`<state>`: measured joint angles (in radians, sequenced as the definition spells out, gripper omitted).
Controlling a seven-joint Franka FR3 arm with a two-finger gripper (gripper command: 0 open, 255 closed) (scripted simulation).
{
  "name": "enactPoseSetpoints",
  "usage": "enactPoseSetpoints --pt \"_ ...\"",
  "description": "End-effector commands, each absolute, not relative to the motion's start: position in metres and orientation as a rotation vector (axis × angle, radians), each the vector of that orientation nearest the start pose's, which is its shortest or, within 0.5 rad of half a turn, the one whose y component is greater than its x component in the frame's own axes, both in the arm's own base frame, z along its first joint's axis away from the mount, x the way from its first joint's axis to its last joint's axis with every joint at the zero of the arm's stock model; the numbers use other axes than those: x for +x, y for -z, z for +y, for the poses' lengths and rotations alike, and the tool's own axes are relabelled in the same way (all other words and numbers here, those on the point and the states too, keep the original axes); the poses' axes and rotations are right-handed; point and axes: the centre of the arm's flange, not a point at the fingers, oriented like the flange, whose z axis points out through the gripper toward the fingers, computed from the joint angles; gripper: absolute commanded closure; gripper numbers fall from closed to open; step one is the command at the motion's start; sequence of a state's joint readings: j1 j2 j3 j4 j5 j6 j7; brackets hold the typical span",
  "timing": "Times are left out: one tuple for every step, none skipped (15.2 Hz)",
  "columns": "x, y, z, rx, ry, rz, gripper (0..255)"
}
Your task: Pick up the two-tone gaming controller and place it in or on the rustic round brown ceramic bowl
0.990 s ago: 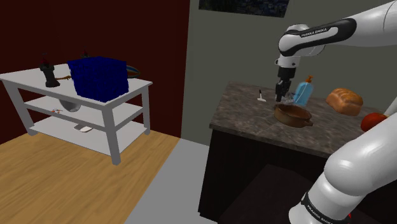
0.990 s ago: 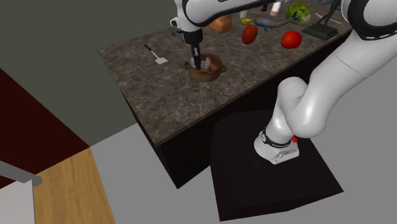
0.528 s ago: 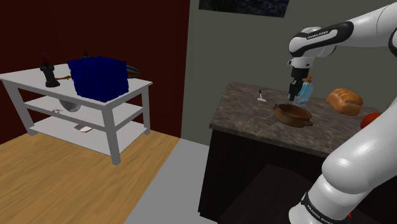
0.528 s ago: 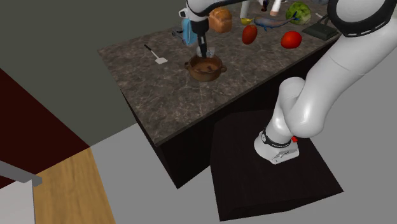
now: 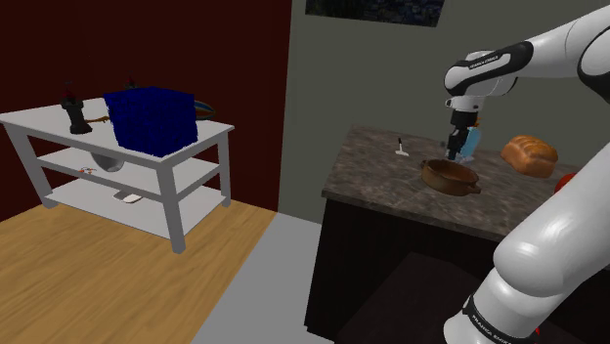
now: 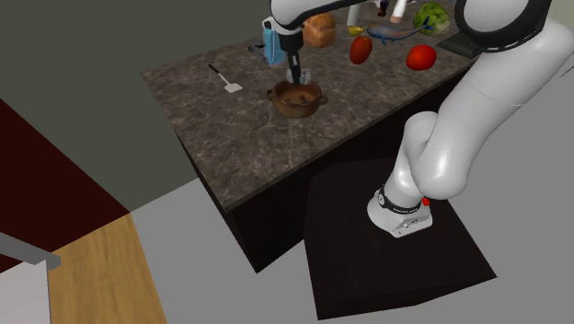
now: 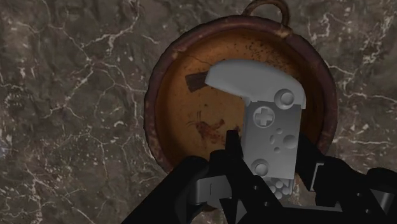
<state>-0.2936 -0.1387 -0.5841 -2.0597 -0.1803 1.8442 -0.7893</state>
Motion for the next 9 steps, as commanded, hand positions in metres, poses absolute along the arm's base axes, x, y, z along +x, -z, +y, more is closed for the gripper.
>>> enactPoseSetpoints --pt "0.309 -0.466 -0.408 -3.127 -0.212 0.036 255" --pt "0.309 -0.461 -0.408 -3.127 -0.212 0.036 255" --pt "0.309 -0.455 -0.408 -3.127 -0.212 0.036 255" --pt "0.309 -0.450 -0.408 -3.127 -0.212 0.036 255" --pt "0.309 -0.445 -0.408 -3.127 -0.212 0.036 255" --pt "0.309 -0.439 -0.408 -3.127 -0.212 0.036 255" --pt "0.309 -0.431 -0.408 -3.127 -0.212 0.036 255" --pt "0.309 -0.431 -0.408 -3.127 -0.211 0.036 255" --pt "0.309 -0.431 -0.408 -3.127 -0.211 0.036 255"
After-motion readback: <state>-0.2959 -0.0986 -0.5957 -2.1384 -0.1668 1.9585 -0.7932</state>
